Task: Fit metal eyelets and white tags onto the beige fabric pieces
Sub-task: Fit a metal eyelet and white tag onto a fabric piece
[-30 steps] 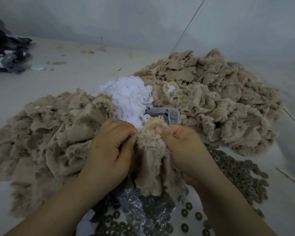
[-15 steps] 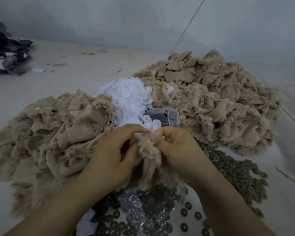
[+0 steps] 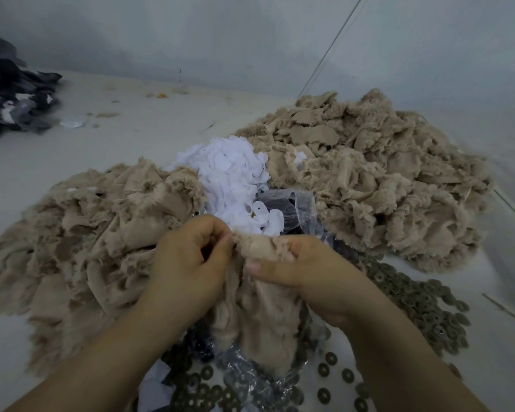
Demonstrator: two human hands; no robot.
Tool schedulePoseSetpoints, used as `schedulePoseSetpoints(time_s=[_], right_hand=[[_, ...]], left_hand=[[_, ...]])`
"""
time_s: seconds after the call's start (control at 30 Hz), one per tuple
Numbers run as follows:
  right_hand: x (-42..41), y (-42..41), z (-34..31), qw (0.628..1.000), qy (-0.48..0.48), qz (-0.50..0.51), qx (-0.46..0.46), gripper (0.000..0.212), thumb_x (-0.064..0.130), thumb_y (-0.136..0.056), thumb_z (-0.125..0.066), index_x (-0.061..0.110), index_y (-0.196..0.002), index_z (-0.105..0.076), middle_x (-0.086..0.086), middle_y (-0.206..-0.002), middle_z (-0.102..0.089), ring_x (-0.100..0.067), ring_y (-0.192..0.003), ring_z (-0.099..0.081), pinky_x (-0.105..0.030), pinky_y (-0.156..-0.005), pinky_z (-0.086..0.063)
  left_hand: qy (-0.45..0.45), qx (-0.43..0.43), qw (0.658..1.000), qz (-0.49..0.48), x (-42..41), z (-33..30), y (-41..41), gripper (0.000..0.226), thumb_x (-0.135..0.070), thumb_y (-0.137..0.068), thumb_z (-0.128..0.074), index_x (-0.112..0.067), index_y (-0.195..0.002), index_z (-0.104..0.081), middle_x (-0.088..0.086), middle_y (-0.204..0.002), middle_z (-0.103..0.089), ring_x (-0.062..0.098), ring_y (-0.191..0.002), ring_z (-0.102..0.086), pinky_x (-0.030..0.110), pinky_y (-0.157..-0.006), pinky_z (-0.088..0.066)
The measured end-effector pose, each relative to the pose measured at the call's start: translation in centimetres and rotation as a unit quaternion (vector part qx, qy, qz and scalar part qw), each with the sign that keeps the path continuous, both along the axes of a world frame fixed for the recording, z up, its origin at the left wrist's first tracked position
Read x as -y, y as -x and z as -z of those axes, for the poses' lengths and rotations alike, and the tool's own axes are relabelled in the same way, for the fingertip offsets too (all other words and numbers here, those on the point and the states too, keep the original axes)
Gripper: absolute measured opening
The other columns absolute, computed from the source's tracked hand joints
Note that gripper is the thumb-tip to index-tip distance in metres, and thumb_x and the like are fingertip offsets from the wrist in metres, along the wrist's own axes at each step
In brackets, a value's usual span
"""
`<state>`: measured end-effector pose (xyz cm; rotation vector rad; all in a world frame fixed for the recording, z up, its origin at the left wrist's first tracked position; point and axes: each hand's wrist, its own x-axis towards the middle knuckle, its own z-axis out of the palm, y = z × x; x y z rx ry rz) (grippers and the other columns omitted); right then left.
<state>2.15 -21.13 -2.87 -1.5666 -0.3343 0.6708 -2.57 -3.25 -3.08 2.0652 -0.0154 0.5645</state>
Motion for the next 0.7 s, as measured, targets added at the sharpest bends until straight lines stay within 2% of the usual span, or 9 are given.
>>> schedulePoseSetpoints(time_s=[0.1, 0.17, 0.23, 0.3, 0.37, 0.47, 0.6, 0.7], right_hand=[[-0.5, -0.3, 0.4, 0.990, -0.096, 0.088, -0.052, 0.021, 0.016, -0.098, -0.060, 0.006, -0.113, -0.070, -0.016, -0.110, -0.074, -0.033, -0.105, -0.070, -0.051, -0.099, -0.052], [-0.8, -0.3, 0.5, 0.987, -0.081, 0.132, -0.033, 0.020, 0.015, -0.102, -0.053, 0.012, -0.110, -0.071, -0.012, -0.107, -0.075, -0.033, -0.104, -0.070, -0.055, -0.099, -0.051], [-0.9, -0.2, 0.5, 0.989, -0.043, 0.137, -0.017, 0.025, 0.016, -0.103, -0.050, 0.016, -0.102, -0.074, -0.014, -0.102, -0.076, -0.039, -0.101, -0.070, -0.060, -0.095, -0.052], [-1.1, 0.1, 0.5, 0.992, -0.042, 0.116, -0.030, 0.027, 0.024, -0.103, -0.050, 0.009, -0.103, -0.074, -0.022, -0.104, -0.073, -0.043, -0.103, -0.068, -0.061, -0.095, -0.051], [-1.2, 0.5, 0.4, 0.994, -0.055, 0.088, -0.023, 0.033, 0.030, -0.099, -0.059, 0.001, -0.110, -0.069, -0.026, -0.111, -0.070, -0.042, -0.107, -0.067, -0.058, -0.099, -0.050], [-1.2, 0.8, 0.3, 0.995, -0.056, 0.079, 0.024, 0.022, 0.015, -0.091, -0.071, 0.003, -0.109, -0.071, -0.018, -0.107, -0.074, -0.034, -0.103, -0.071, -0.052, -0.096, -0.054], [-0.9, 0.5, 0.4, 0.991, -0.083, 0.108, 0.003, 0.016, 0.009, -0.094, -0.065, 0.005, -0.107, -0.073, -0.016, -0.104, -0.075, -0.034, -0.100, -0.072, -0.051, -0.095, -0.055], [-1.2, 0.6, 0.4, 0.988, -0.107, 0.111, -0.016, 0.016, 0.011, -0.095, -0.063, 0.005, -0.105, -0.074, -0.017, -0.103, -0.075, -0.035, -0.099, -0.072, -0.051, -0.095, -0.055]], left_hand=[[-0.025, -0.023, 0.998, 0.043, -0.1, 0.1, 0.0, 0.025, -0.007, -0.095, -0.058, -0.012, -0.070, -0.054, -0.009, -0.053, -0.047, 0.006, -0.047, -0.040, 0.016, -0.046, -0.030], [-0.033, -0.032, 0.996, 0.071, 0.0, 0.2, 0.2, 0.027, -0.007, -0.096, -0.057, -0.012, -0.070, -0.052, -0.011, -0.055, -0.047, 0.005, -0.048, -0.041, 0.014, -0.047, -0.032], [-0.017, -0.028, 0.995, 0.090, 0.2, 0.4, 0.3, 0.026, -0.012, -0.096, -0.058, -0.013, -0.070, -0.052, -0.010, -0.055, -0.046, 0.004, -0.048, -0.041, 0.014, -0.047, -0.032], [-0.028, -0.022, 0.995, 0.093, 0.5, 0.3, 0.3, 0.023, -0.023, -0.093, -0.057, -0.016, -0.071, -0.053, -0.009, -0.058, -0.047, 0.005, -0.051, -0.042, 0.014, -0.048, -0.032], [-0.060, -0.015, 0.994, 0.091, 0.7, 0.3, 0.2, 0.020, -0.026, -0.088, -0.054, -0.015, -0.071, -0.054, -0.006, -0.062, -0.049, 0.006, -0.056, -0.045, 0.016, -0.051, -0.033], [-0.074, -0.003, 0.994, 0.074, 0.5, 0.4, 0.1, 0.020, -0.021, -0.089, -0.053, -0.011, -0.071, -0.057, -0.003, -0.063, -0.052, 0.006, -0.057, -0.048, 0.014, -0.051, -0.033], [-0.043, -0.011, 0.998, 0.050, -0.1, 0.6, -0.2, 0.028, -0.009, -0.097, -0.056, -0.009, -0.070, -0.052, -0.005, -0.059, -0.048, 0.007, -0.052, -0.043, 0.016, -0.049, -0.032], [-0.015, -0.014, 0.996, 0.083, 0.3, 0.5, -0.1, 0.034, -0.025, -0.098, -0.055, -0.010, -0.068, -0.050, 0.000, -0.058, -0.044, 0.008, -0.053, -0.042, 0.019, -0.049, -0.032]])
